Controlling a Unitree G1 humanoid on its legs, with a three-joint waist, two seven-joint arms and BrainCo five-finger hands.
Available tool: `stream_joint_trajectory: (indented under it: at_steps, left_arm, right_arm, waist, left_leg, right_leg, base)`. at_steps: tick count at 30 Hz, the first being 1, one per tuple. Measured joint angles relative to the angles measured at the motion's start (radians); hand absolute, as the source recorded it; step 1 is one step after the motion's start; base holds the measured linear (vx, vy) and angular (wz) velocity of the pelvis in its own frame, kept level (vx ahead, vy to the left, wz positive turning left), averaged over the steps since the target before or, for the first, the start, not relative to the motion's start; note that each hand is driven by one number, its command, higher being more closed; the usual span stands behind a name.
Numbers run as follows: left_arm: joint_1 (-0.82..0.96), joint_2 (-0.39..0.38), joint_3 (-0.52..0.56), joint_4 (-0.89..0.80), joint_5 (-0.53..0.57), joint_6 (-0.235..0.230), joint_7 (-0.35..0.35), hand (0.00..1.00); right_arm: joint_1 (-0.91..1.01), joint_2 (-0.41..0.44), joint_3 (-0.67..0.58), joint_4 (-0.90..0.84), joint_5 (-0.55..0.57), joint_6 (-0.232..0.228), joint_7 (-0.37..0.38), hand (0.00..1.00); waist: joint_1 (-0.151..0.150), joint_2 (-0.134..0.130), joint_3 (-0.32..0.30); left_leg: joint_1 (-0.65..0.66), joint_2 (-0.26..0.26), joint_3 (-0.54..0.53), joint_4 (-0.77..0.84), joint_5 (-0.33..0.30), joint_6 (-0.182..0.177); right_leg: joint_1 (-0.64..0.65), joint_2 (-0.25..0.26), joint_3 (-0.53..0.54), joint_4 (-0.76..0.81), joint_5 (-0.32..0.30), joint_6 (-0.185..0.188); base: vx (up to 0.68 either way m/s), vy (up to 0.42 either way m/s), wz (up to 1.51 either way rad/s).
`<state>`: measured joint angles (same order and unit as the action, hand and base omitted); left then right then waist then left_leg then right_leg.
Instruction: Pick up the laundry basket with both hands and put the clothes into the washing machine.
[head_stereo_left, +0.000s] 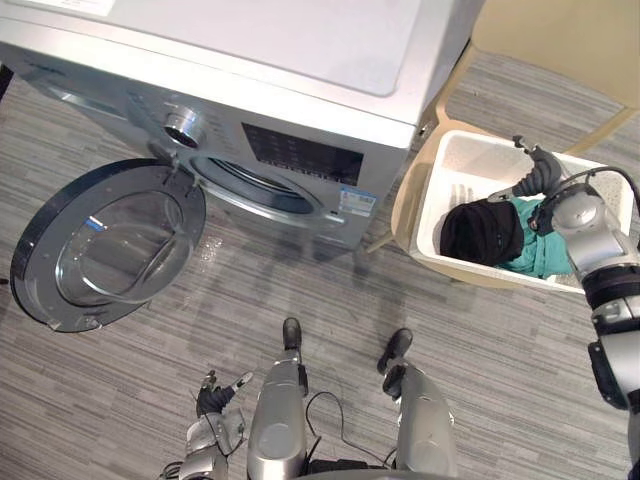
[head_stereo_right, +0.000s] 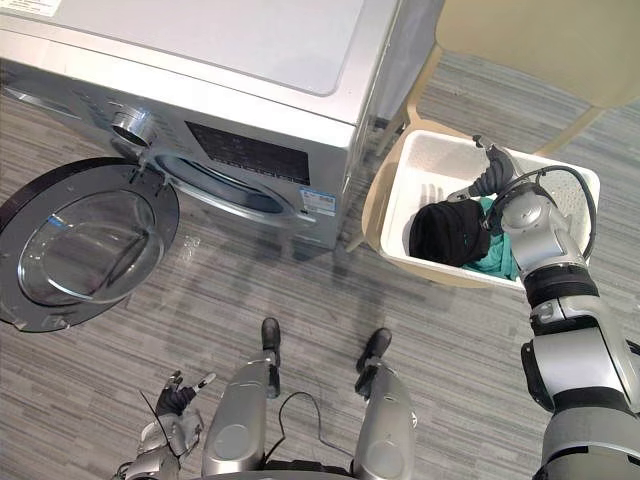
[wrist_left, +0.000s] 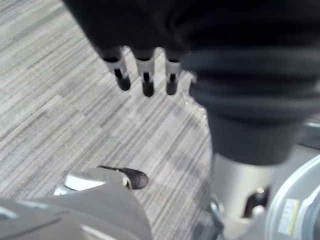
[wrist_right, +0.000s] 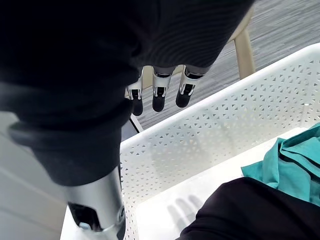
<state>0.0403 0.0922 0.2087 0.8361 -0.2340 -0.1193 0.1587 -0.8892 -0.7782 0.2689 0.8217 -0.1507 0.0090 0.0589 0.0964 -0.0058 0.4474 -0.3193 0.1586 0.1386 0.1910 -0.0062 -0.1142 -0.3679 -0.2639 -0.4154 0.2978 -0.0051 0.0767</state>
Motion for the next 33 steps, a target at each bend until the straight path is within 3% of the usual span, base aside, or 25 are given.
stream_joint_trajectory:
  at_steps: [15,22,26,33]
  left_arm:
    - [-0.053,0.000,0.029,0.042,-0.031,0.001,0.001,0.00]
    - [-0.062,0.000,0.030,0.048,-0.030,0.001,0.001,0.00]
    - [-0.064,0.002,0.030,0.049,-0.030,0.002,0.002,0.00]
    - [-0.064,0.005,0.030,0.059,-0.030,0.004,0.001,0.00]
  right_arm:
    - [0.009,0.003,-0.043,0.031,-0.022,0.001,-0.017,0.00]
    - [0.068,0.007,-0.065,0.008,-0.021,0.001,-0.016,0.00]
    - [0.081,0.009,-0.066,-0.001,-0.034,0.002,-0.015,0.00]
    - [0.114,0.006,-0.071,-0.030,-0.057,0.003,-0.010,0.00]
  waist:
    - [-0.003,0.010,0.031]
    - [-0.005,0.000,0.039]
    - [-0.025,-0.003,0.041]
    - [-0.026,-0.011,0.045]
  left_leg:
    - [-0.056,0.001,0.000,0.038,-0.005,0.007]
    - [-0.091,0.015,0.012,0.137,-0.060,0.019]
    - [-0.122,0.016,0.006,0.160,-0.063,0.022]
    - [-0.168,0.017,0.002,0.202,-0.073,0.029]
  right_leg:
    - [-0.058,-0.003,0.015,0.031,-0.001,-0.003]
    - [-0.075,-0.002,0.037,0.055,-0.003,-0.004]
    - [-0.095,-0.007,0.037,0.067,-0.003,-0.004]
    - [-0.137,-0.017,0.040,0.103,-0.010,-0.008]
  base:
    - [-0.01,-0.002,0.00]
    - [-0.02,0.016,-0.09]
    - [-0.01,0.012,0.01]
    - [0.00,0.002,0.01]
